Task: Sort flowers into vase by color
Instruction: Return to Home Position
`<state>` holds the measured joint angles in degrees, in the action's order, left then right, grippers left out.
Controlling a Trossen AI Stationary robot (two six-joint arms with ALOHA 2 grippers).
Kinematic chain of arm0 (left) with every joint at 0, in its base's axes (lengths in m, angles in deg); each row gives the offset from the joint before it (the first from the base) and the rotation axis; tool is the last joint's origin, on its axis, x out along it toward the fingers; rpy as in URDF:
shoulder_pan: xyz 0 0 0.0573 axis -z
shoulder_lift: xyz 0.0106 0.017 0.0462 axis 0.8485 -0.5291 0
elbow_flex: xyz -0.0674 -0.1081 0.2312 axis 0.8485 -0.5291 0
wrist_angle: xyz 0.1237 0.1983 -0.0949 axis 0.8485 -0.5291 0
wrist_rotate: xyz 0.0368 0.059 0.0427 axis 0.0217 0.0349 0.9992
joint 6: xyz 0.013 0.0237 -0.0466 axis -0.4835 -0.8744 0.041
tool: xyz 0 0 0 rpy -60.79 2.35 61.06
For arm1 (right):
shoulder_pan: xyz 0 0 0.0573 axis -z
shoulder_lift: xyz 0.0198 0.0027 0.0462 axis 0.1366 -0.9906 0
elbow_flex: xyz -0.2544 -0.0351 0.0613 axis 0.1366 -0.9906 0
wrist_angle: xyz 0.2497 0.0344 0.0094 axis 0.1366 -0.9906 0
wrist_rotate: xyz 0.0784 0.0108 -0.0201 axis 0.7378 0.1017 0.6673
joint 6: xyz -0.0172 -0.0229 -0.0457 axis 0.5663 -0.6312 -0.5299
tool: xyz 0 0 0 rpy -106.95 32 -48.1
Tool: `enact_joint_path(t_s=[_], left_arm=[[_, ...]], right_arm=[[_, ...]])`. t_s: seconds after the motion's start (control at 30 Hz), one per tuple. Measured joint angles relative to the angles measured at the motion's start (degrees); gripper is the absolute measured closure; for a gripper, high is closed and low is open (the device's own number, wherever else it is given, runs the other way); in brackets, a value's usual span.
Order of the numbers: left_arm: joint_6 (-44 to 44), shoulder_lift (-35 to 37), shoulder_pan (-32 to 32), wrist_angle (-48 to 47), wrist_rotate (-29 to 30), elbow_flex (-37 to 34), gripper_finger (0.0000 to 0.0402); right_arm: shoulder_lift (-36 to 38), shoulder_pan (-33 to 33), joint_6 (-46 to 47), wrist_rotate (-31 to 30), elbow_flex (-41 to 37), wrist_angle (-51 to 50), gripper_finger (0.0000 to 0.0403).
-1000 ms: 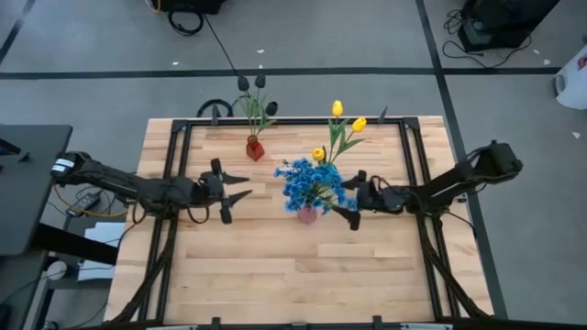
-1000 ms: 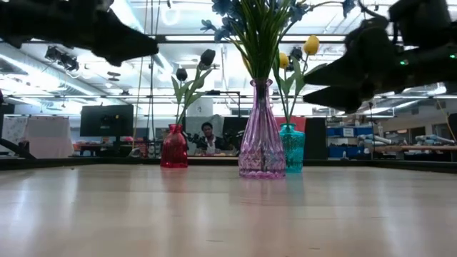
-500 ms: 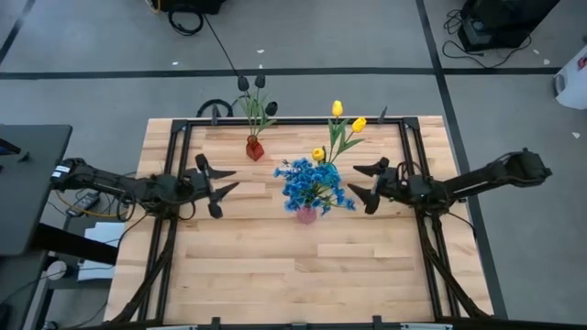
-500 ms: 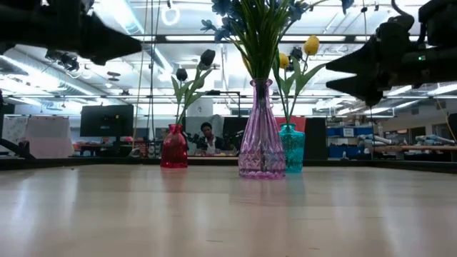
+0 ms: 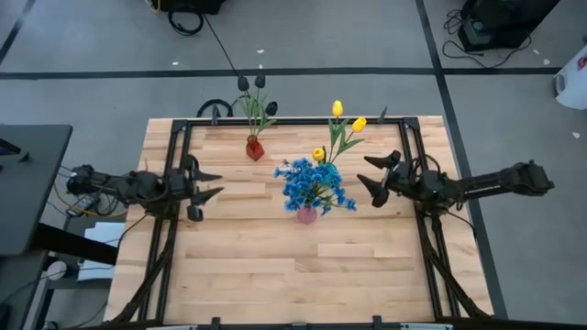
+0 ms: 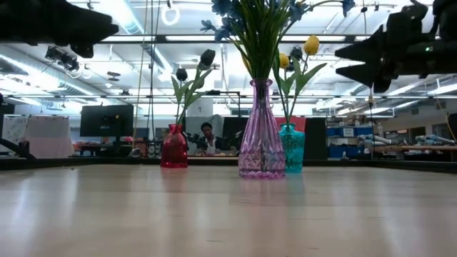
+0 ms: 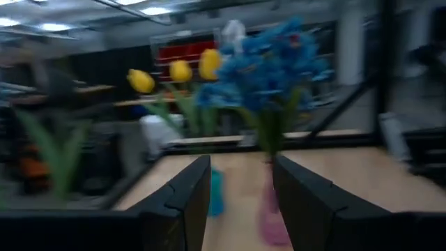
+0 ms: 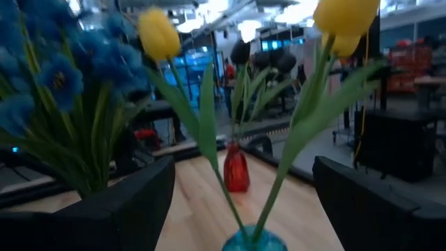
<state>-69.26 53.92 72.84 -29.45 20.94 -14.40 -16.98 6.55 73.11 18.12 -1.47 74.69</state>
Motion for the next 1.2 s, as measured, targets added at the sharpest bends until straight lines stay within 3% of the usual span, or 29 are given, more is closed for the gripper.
enact_joint_path(t_s=[0.23,0.5,0.83,1.2], left_arm=[[5.9,3.2,0.0,-6.5,-9.2,-0.1,0.0241],[10.2,3.2,0.0,5.5,-21.2,-7.8,0.0241],[10.3,6.9,0.0,-0.1,-27.1,-4.7,0.0241],[10.3,7.2,0.0,-0.9,-34.5,-4.8,0.0241]], right_arm=[[4.4,0.0,-2.2,3.0,0.0,0.2,0.0055],[4.6,-0.6,6.8,8.4,0.0,-2.0,0.0055],[5.4,-1.7,8.2,-3.1,0.0,-1.1,0.0055],[4.8,-1.7,12.3,-1.9,0.0,-2.3,0.0055]])
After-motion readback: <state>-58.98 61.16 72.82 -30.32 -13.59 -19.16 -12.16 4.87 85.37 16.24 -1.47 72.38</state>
